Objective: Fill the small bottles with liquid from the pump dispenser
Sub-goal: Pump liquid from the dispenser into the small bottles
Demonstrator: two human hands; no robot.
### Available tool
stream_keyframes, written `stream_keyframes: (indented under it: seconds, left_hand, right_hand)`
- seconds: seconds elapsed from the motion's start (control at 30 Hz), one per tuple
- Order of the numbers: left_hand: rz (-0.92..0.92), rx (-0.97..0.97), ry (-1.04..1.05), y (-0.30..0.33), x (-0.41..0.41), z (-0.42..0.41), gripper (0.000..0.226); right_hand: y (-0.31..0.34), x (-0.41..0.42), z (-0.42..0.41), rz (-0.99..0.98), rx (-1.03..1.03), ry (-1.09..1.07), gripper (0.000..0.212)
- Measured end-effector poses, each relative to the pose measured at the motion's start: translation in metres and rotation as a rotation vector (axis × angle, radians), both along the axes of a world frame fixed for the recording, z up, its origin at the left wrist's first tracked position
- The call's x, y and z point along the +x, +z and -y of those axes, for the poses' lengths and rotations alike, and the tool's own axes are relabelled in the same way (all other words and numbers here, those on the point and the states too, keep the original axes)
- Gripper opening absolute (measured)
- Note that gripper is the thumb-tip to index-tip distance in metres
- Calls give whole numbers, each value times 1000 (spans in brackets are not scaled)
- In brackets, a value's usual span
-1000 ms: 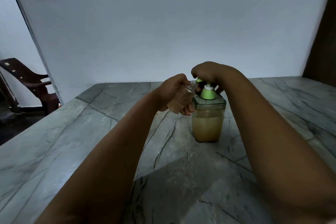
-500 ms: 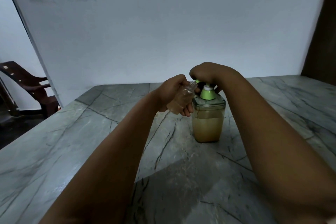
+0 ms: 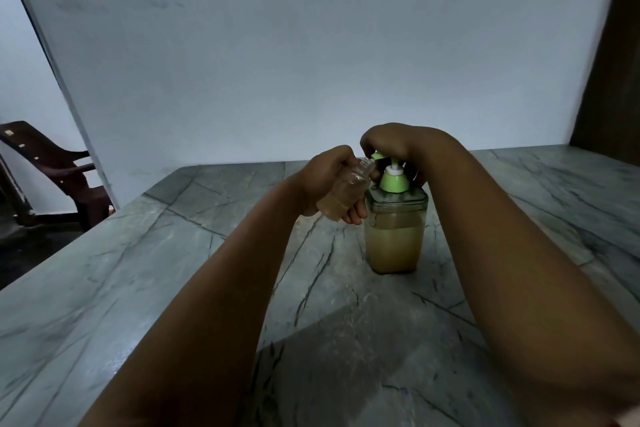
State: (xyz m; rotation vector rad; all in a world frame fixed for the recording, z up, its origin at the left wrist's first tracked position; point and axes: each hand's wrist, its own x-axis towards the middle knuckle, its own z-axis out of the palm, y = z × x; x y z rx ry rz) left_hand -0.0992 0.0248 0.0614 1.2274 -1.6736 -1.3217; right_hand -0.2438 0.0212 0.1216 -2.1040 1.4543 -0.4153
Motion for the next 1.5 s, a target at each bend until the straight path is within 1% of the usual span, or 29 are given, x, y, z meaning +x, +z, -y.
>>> stream_keyframes:
  seconds: [0.17,0.27,0.37,0.4,0.47,0.57,0.67,0.8,0.87,0.97,1.03,1.1,1.2,1.3,1.5]
  left_hand:
    - [-19,11,-9,0,0,1,57]
    - [-18,13,-7,1,-1,0,53]
    - [-15,13,-4,1,0,0,53]
    - [-17,12,-6,1,0,0,53]
    - [-20,9,-6,1,0,0,51]
    - [-31,6,0,0,-1,1,52]
    - [-32,16,9,0,-1,0,53]
    - [-12,-2,-11,1,-1,-3,51]
    - [-9,-6,-8,1,-1,-3,50]
    - [-21,-3,1,1,-1,-3,52]
    - [-26,-6,3,0,-2,-3,52]
    - [-29,-4,7,-1,-1,-2,53]
    - [-39,11,-8,-2,0,-1,56]
    - [-48,14,-14,-1,-1,-3,63]
    - [-54,17,-16,0,-1,-3,53]
  right_hand:
    - [-4,1,-1,-45,-7,-13,29]
    - [-2,1,1,41,-17,-24,23]
    - [-1,3,4,112,-20,-48,32]
    - [-2,3,4,113,-16,-52,31]
    - [-3,1,5,64,-23,-52,28]
    - [-4,2,3,-14,-26,-40,30]
    - [-5,4,2,-32,-30,-31,27]
    - [-2,0,0,97,17,-40,18]
    - [0,-2,1,158,58,-53,20]
    - [-1,0,1,102,43,-51,19]
    - [-1,2,1,56,29,-40,22]
    - [-3,2,2,48,16,-43,26]
    - [-5,2,3,34,-20,-56,23]
    - [-6,3,2,7,-19,-35,26]
    - [1,-1,7,79,37,-53,25]
